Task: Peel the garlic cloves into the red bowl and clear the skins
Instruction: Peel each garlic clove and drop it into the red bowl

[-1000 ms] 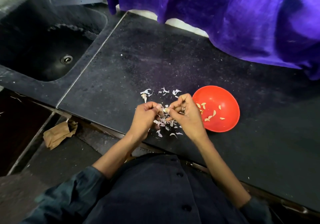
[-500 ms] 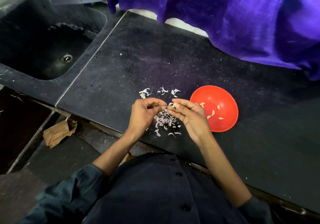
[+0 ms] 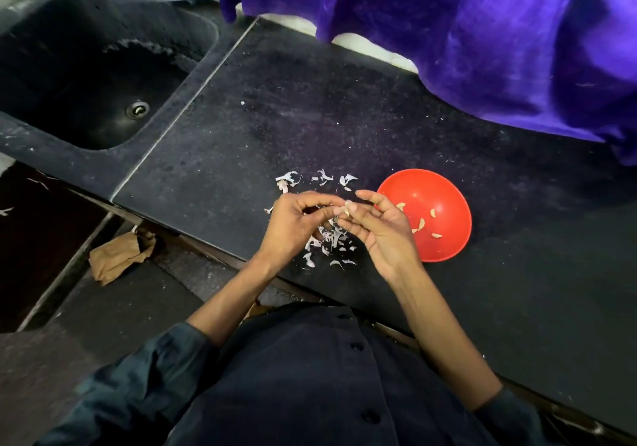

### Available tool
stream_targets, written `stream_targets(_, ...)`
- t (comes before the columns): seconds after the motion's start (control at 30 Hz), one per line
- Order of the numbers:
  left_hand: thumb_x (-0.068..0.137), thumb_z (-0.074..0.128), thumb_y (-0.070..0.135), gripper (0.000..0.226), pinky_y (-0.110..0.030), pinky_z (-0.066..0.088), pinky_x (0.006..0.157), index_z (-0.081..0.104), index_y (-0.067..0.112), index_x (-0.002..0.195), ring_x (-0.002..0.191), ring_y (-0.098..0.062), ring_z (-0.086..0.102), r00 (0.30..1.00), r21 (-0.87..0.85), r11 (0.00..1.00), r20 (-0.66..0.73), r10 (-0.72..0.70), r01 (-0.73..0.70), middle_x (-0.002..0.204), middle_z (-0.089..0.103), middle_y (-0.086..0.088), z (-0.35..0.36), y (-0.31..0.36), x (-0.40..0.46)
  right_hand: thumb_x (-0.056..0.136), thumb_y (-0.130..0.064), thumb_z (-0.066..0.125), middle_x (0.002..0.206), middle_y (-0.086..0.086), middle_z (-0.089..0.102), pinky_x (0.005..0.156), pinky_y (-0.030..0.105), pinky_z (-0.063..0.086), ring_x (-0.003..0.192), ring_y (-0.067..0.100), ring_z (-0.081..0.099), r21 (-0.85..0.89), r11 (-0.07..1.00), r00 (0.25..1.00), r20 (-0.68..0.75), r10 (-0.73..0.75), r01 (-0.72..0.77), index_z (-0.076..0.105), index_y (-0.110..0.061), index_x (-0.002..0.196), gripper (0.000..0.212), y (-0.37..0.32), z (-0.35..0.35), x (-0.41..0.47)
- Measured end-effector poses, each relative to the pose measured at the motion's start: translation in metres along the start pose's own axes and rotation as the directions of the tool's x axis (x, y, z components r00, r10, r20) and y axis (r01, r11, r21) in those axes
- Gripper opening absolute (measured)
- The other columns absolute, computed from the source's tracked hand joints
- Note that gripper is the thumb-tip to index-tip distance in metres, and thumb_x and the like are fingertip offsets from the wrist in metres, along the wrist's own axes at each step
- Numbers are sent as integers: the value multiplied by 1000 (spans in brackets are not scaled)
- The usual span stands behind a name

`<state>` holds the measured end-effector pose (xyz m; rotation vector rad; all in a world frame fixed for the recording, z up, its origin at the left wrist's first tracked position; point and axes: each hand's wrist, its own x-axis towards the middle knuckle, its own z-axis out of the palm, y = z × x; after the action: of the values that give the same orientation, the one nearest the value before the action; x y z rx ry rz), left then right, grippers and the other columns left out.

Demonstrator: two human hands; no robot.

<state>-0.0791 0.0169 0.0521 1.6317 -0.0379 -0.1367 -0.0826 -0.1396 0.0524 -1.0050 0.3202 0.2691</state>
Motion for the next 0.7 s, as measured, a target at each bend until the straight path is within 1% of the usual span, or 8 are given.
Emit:
stream_targets(0.13,87,71,12,7,-24,51,47,75,14,92,59,-14,58,996,40,999,-88,15,-11,81,73,4,3,-1,0,90,3,57,93,15,71,79,31,58,85,23,71,-36,999,999,46,9,-8,63,-1,108,20,-4,-4,-3)
stream_targets(0.23,90,67,14,6,-27,52,48,72,13,94,61,-11,59,994,35,999,-105,7,-3,79,70,8,7,-1,-2,88,7,59,94,11,71,83,32,57,89,22,69,-196,977,994,87,-64,80,66,2,108,22,-4,-5,-5)
stream_targets(0.33,91,66,16,6,-32,54,48,71,13,93,62,-12,60,995,25,1000,-101,-9,11,79,69,7,10,0,-4,85,6,64,91,10,72,79,30,58,85,19,69,-323,932,985,102,-140,165,68,2,103,19,-5,-2,-7)
stream_targets(0.47,92,65,14,8,-31,54,48,71,10,94,64,-12,62,998,7,1000,-66,9,-8,81,69,3,12,4,-6,85,1,66,83,8,71,69,28,58,73,17,67,-370,901,974,76,-213,226,72,-4,92,10,-7,-2,-7)
stream_targets(0.53,90,66,12,8,-30,54,48,70,7,95,64,-10,63,999,-30,999,-40,12,-14,82,70,3,12,6,-6,86,-1,66,81,8,70,67,27,58,72,17,66,-337,920,980,77,-184,199,72,-4,91,9,-9,-3,-6)
stream_targets(0.57,89,67,10,8,-29,54,48,69,6,95,64,-11,63,999,-60,998,-33,12,-14,82,70,2,11,6,-6,85,-3,65,80,8,70,67,27,58,71,16,66,-299,941,987,83,-138,157,71,-4,92,9,-10,-4,-7)
stream_targets(0.63,84,70,9,9,-29,54,50,68,5,92,64,-12,63,1000,-107,994,-25,14,-16,81,70,2,9,8,-5,81,-9,65,78,9,68,66,27,58,67,15,66,-191,981,994,106,-12,32,69,-2,93,15,-10,-5,-7)
stream_targets(0.7,81,72,10,9,-27,55,50,68,6,88,64,-11,63,1000,-118,993,7,22,-21,79,69,3,5,9,-4,78,-11,64,74,8,67,64,27,58,63,14,65,-97,993,989,122,86,-74,68,-1,93,19,-10,-6,-8)
